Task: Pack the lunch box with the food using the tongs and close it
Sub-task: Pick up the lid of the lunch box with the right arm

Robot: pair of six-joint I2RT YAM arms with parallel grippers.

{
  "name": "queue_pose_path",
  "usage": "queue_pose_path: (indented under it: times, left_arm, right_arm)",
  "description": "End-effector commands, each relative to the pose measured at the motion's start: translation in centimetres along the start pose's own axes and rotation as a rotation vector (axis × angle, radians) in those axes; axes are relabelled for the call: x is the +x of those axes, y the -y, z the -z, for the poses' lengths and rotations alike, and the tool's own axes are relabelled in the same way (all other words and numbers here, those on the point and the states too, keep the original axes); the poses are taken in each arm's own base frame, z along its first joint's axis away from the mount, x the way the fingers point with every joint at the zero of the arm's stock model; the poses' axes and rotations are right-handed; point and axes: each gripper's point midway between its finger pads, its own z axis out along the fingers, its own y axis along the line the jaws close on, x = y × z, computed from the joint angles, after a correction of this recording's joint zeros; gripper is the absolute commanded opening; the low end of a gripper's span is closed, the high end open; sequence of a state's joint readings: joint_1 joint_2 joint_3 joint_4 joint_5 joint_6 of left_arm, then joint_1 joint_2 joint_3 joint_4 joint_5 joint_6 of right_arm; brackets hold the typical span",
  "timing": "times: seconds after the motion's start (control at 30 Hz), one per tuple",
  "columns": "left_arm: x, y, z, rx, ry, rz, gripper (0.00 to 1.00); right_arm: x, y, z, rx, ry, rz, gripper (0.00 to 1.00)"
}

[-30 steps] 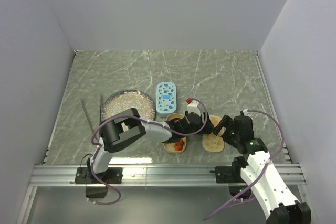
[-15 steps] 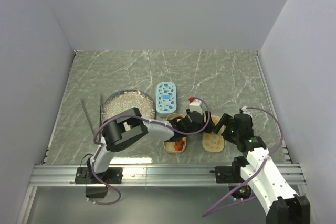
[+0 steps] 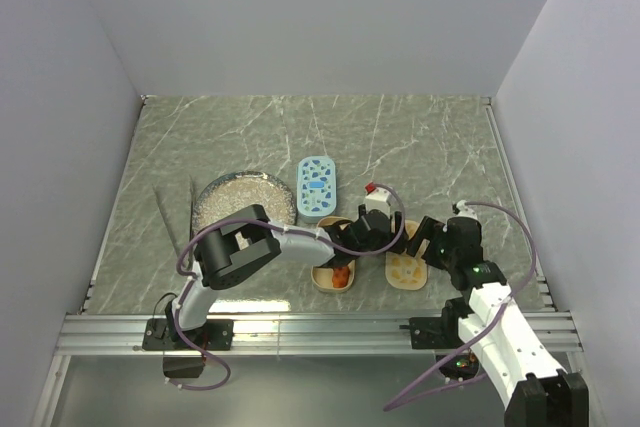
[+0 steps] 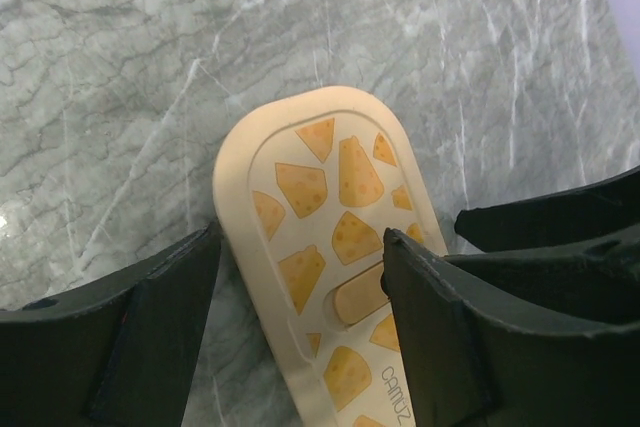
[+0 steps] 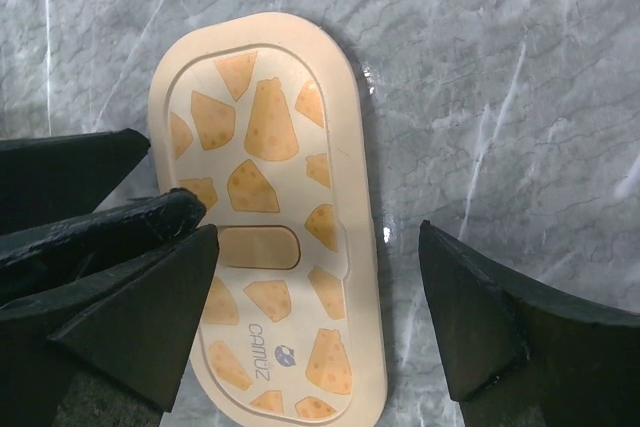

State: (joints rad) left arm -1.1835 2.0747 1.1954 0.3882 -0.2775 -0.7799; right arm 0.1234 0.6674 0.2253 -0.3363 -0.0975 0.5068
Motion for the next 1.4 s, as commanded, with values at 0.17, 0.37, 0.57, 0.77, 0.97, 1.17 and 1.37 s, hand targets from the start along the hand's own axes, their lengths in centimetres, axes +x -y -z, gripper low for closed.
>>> queue_pose_path:
  times: [0.17, 0.37, 0.57, 0.77, 0.97, 1.17, 1.37]
  left_arm:
    - [10.2, 16.3, 9.2, 0.508, -0.367, -0.11, 0.75]
    - [7.6, 14.5, 10.0, 0.414, -0.281, -0.162, 0.78]
    - [9.2, 13.9, 9.7, 0.399, -0.335, -0.135, 0.78]
    - [11.9, 11.9, 7.8, 0.318, -0.403, -0.116, 0.77]
    - [11.6, 10.3, 6.3, 0.239, -0.376, -0.12, 0.77]
    - [11.2, 8.8, 5.5, 0.204, -0.361, -0.108, 0.77]
    - [11.9, 9.1, 5.1, 0.258, -0.387, -0.087, 0.76]
  right_arm:
    - [0.3, -8.7, 2.1, -0.467, -0.047, -0.001, 0.92]
    - [1.3, -8.9, 2.1, -0.492, -0.092, -0.009, 0.88]
    - [1.7, -9.1, 2.5, -0.515, -0.085, -0.013, 0.88]
    - [1.9, -8.8, 2.1, -0.479, -0.088, -0.015, 0.87]
    - [2.1, -8.0, 0.9, -0.347, -0.081, -0.006, 0.77]
    - [2.3, -7.2, 0.2, -0.235, -0.071, 0.016, 0.76]
    - [2.0, -6.8, 0.0, -0.194, -0.049, 0.007, 0.77]
